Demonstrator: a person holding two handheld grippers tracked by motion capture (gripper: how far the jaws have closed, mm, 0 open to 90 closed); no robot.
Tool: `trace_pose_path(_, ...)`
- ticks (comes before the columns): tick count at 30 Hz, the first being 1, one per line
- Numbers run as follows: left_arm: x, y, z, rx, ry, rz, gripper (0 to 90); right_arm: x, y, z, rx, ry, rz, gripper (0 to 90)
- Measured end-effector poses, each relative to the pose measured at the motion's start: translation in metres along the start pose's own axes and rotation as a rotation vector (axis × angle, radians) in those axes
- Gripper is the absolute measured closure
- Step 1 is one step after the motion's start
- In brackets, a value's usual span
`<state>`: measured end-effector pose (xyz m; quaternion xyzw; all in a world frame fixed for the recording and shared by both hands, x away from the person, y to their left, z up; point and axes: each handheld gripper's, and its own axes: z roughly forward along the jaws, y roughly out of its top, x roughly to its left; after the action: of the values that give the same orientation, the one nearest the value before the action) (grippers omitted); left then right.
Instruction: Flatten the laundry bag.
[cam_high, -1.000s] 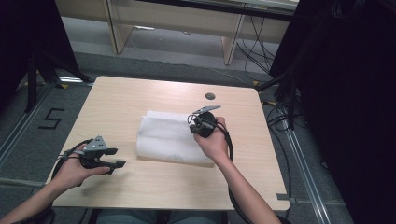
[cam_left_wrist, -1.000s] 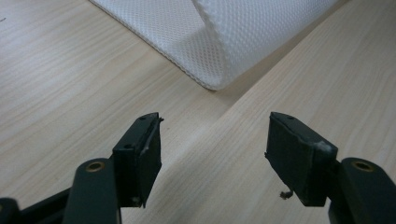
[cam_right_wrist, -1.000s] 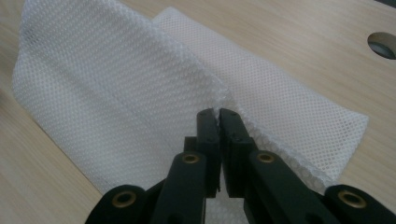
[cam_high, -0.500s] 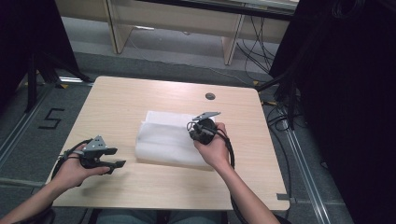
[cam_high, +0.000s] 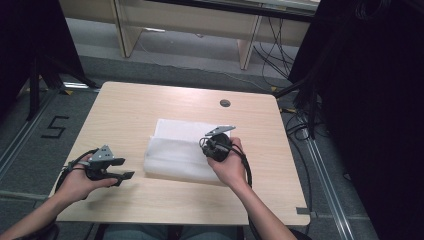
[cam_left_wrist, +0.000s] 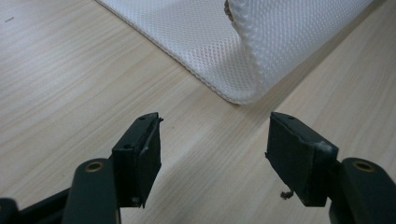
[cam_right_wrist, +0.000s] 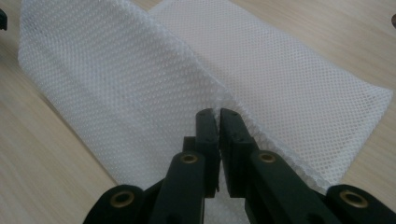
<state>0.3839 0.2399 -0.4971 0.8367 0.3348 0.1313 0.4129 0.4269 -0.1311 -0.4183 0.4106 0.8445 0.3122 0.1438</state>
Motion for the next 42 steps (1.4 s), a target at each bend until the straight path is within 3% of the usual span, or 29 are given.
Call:
trace_pose_path(8,0.000,-0.001,0.001,-0.005,0.004,-0.001,34.8,0.004,-0.009,0.004,0.007,0.025,-0.005,90.0)
trace_pose_path(12,0.000,0.000,0.000,0.000,-0.001,-0.001,34.8,-0.005,-0.008,0.007,0.019,0.005,0.010,89.2)
trace_pose_path(13,0.000,0.000,0.000,0.000,0.000,0.001,34.8,-0.010,-0.007,0.009,-0.004,-0.013,0.040,86.7)
trace_pose_path(14,0.000,0.000,0.000,0.000,0.000,0.001,34.8,-0.017,-0.005,0.009,0.022,-0.027,0.039,85.4)
trace_pose_path(15,0.000,0.000,0.000,0.001,-0.001,0.001,34.8,-0.027,-0.004,0.011,0.010,-0.043,0.050,85.3)
trace_pose_path(17,0.000,0.000,0.000,0.000,0.000,0.001,34.9,-0.045,-0.002,0.013,0.010,-0.076,0.107,82.5)
trace_pose_path(18,0.000,0.000,0.000,-0.001,-0.002,0.000,34.9,-0.061,0.000,0.016,-0.002,-0.106,0.145,75.1)
trace_pose_path(19,0.000,0.000,0.000,-0.001,-0.002,0.000,34.9,-0.061,0.000,0.016,-0.002,-0.106,0.145,75.1)
trace_pose_path(21,-0.001,0.000,0.002,-0.008,-0.002,-0.013,34.9,-0.079,0.006,0.022,0.028,-0.127,0.193,66.2)
trace_pose_path(22,-0.001,0.000,0.002,-0.008,-0.002,-0.013,34.9,-0.079,0.006,0.022,0.028,-0.127,0.193,66.2)
trace_pose_path(24,0.000,0.000,0.000,0.007,0.003,0.004,34.9,-0.095,0.009,0.034,0.056,-0.143,0.203,58.8)
trace_pose_path(26,-0.001,0.000,0.001,-0.009,-0.003,-0.014,34.9,-0.098,0.009,0.038,0.067,-0.147,0.213,56.8)
trace_pose_path(27,0.000,0.000,0.001,-0.009,0.002,0.001,34.9,-0.101,0.009,0.042,0.089,-0.150,0.226,54.8)
trace_pose_path(28,0.000,0.000,0.000,0.000,-0.002,-0.002,34.9,-0.105,0.006,0.050,0.122,-0.127,0.260,53.1)
trace_pose_path(30,0.000,0.000,0.000,-0.001,-0.001,-0.003,34.9,-0.107,0.004,0.053,0.134,-0.126,0.254,52.9)
trace_pose_path(31,0.000,0.000,0.001,-0.012,0.002,-0.005,34.9,-0.106,0.003,0.055,0.164,-0.123,0.290,53.3)
trace_pose_path(34,-0.001,0.000,0.002,-0.021,0.000,-0.013,34.9,-0.109,-0.004,0.061,0.192,-0.108,0.318,54.0)
trace_pose_path(35,0.000,0.000,0.001,-0.005,-0.001,0.004,34.9,-0.108,-0.005,0.063,0.201,-0.107,0.325,54.0)
trace_pose_path(38,0.000,0.000,0.001,0.006,0.001,0.003,34.9,-0.108,-0.006,0.066,0.221,-0.117,0.324,53.9)
trace_pose_path(42,0.000,0.000,0.001,0.002,-0.003,0.001,34.9,-0.108,-0.007,0.070,0.221,-0.110,0.285,51.4)
